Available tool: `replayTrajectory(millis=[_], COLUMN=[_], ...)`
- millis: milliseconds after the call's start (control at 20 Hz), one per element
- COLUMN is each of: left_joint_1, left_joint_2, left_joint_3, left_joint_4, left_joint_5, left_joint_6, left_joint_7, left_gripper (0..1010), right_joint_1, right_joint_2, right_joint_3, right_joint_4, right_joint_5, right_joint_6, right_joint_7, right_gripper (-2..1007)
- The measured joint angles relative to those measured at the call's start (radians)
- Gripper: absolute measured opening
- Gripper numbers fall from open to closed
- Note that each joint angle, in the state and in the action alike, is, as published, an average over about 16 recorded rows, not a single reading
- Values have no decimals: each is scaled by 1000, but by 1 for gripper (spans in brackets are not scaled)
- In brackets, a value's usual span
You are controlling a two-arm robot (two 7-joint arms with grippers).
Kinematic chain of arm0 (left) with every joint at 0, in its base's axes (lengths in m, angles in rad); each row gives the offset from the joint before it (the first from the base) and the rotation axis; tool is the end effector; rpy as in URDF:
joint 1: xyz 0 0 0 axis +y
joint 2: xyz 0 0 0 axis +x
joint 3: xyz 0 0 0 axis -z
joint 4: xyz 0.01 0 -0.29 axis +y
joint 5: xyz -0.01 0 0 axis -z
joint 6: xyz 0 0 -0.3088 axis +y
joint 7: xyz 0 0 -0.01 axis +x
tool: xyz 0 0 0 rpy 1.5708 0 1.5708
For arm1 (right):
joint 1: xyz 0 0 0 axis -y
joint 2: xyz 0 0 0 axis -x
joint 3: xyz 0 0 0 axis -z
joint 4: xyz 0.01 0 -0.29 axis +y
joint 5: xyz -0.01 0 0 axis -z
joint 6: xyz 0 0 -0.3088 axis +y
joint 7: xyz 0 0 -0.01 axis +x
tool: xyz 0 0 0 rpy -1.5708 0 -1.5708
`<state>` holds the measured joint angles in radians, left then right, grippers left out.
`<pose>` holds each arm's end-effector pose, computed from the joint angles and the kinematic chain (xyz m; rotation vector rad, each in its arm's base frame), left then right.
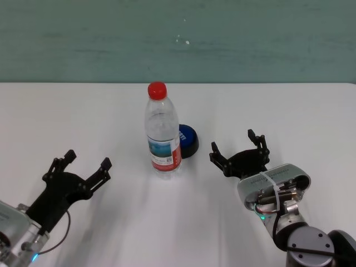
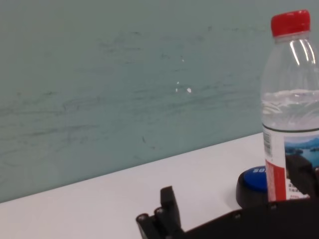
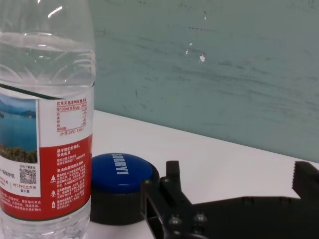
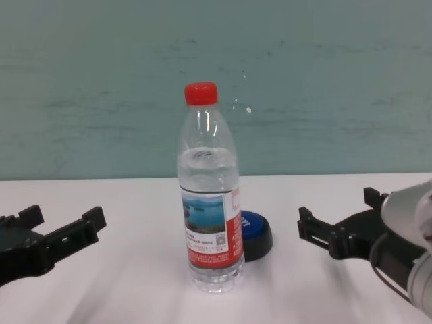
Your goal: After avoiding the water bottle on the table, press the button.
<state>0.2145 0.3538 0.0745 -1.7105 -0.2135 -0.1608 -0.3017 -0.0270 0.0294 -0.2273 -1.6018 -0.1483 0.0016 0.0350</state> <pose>0.2659 0.0655 -0.3103 0.0576 -0.1207 1.1336 0.3125 0.0656 -0.3007 -0.1197 -0.1393 -1.3044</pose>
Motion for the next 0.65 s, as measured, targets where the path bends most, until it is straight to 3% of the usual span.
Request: replayTrajectory(millis=[650], left_joint_1=[0], left_joint_2=[0], left_joint_3=[0], left_joint_4=[0], left_joint_5=[0], left_joint_6=[0], left_joint_7=[0], left_gripper=[1010], right_joint_1=[0], right_joint_2=[0], right_joint_3=[0], right_joint_4=[0], right_joint_5=[0], right_joint_6=[1], right_joint_7=[0], right_gripper=[1004])
